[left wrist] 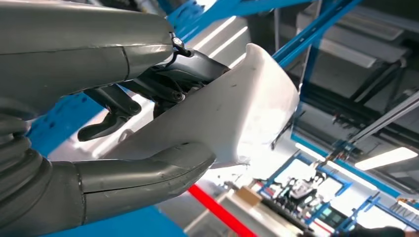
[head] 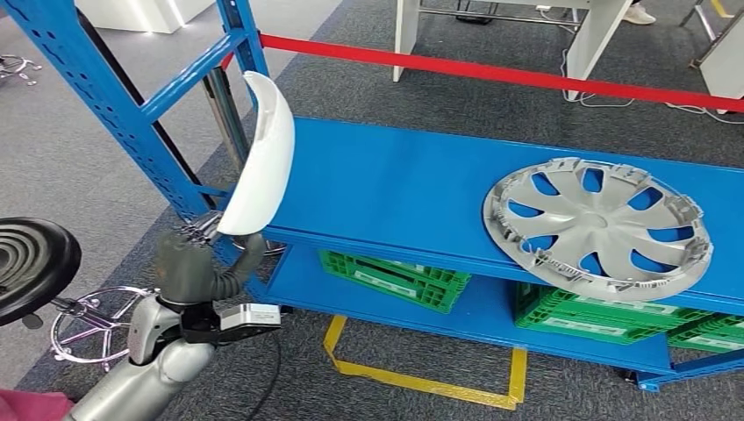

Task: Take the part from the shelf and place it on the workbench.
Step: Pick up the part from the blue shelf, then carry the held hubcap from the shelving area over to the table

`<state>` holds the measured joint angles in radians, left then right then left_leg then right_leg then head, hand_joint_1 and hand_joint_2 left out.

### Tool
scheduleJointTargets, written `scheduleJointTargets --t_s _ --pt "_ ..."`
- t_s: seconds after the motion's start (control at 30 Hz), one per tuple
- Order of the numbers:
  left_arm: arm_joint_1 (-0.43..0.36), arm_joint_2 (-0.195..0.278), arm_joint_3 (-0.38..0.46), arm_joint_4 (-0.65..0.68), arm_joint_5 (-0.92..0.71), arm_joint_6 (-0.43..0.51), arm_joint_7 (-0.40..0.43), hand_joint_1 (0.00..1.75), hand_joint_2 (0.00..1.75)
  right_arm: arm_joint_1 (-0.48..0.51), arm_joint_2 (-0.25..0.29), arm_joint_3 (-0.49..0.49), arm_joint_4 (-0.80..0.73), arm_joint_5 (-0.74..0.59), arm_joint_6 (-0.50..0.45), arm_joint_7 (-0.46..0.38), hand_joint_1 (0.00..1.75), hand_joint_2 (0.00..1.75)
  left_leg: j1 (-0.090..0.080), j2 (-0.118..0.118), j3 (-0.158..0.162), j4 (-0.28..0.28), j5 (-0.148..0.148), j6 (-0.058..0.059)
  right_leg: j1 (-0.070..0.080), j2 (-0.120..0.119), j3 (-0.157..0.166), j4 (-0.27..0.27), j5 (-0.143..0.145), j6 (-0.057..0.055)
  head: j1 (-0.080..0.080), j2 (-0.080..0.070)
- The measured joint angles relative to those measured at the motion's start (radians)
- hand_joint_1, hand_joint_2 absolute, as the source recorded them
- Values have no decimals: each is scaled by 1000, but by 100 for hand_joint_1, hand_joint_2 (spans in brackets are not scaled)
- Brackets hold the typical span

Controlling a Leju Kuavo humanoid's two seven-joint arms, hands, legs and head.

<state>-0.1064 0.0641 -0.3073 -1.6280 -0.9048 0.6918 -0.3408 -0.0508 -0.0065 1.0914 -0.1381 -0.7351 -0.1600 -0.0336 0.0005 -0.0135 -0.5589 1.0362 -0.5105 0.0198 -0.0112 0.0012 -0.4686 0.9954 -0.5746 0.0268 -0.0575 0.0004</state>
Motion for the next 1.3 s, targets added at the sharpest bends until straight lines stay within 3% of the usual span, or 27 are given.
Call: scheduleJointTargets --t_s 0.27,0.43,1.3 --pt "-18 0 -25 26 155 -125 15 175 175 -1 10 0 0 -16 -4 3 0 0 0 0 0 0 0 0 0 0 0 0 0 0 0 0" --pt "-26 0 -36 41 190 -149 7 175 175 -1 16 0 0 -19 -6 4 0 0 0 0 0 0 0 0 0 0 0 0 0 0 0 0" --pt "-56 3 -45 41 149 -130 -13 175 175 -2 25 0 0 -32 -12 4 0 0 0 0 0 0 0 0 0 0 0 0 0 0 0 0"
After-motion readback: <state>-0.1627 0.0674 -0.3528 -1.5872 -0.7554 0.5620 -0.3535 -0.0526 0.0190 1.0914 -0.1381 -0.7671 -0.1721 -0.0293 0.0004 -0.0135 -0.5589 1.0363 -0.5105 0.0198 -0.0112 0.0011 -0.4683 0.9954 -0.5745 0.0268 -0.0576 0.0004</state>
